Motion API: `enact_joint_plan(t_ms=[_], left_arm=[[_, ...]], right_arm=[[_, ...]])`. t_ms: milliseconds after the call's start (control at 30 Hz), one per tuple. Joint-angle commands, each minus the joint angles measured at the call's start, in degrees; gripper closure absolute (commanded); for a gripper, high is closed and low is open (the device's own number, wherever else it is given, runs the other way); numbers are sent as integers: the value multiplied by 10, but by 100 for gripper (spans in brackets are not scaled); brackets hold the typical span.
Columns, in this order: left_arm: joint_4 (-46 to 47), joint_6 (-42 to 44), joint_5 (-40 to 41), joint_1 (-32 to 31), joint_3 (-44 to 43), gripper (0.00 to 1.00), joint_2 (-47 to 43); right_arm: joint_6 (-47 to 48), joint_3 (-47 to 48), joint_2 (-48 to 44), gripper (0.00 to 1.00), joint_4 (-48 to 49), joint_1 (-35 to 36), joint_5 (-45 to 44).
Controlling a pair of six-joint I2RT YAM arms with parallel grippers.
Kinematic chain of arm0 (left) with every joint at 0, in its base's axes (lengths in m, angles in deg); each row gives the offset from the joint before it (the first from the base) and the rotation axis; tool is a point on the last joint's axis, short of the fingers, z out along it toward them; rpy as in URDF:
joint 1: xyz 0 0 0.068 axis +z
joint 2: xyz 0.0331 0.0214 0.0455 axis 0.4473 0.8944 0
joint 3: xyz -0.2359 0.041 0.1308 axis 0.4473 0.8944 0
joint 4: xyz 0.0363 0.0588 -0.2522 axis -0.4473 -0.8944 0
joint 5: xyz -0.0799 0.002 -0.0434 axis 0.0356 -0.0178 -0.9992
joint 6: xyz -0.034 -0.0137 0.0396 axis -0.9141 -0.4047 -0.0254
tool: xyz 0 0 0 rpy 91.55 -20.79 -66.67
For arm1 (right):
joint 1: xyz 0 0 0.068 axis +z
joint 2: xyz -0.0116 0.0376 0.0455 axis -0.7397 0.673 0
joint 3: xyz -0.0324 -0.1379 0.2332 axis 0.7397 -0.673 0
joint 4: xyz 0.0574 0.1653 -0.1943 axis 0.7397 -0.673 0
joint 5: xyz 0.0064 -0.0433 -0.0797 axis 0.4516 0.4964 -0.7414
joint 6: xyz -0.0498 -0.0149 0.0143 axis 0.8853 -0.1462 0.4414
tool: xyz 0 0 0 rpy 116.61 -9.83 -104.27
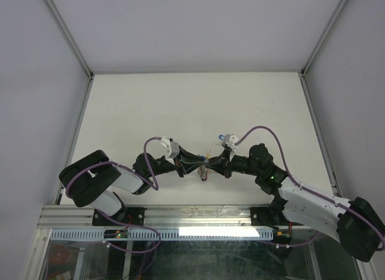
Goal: Put the keys on the keyring
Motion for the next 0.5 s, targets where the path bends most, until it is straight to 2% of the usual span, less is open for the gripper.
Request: enact_joint_plan(t_ms=[0, 33, 100, 367, 467], left_arm=[[154, -27, 30, 13, -6, 72, -35], [152, -27, 43, 15, -3, 65, -42], [129, -21, 65, 15, -3, 59, -56], [-94, 22, 128, 13, -33, 46, -136], [-181, 63, 179, -1, -49, 41, -161]], right_arm=[[3, 65, -18, 100, -82, -2, -38], [1, 79, -18, 100, -107, -2, -47], [-8, 104, -14, 100, -150, -2, -66], [-63, 238, 45, 100, -313, -3, -146], [-98, 293, 83, 100, -372, -2, -188]])
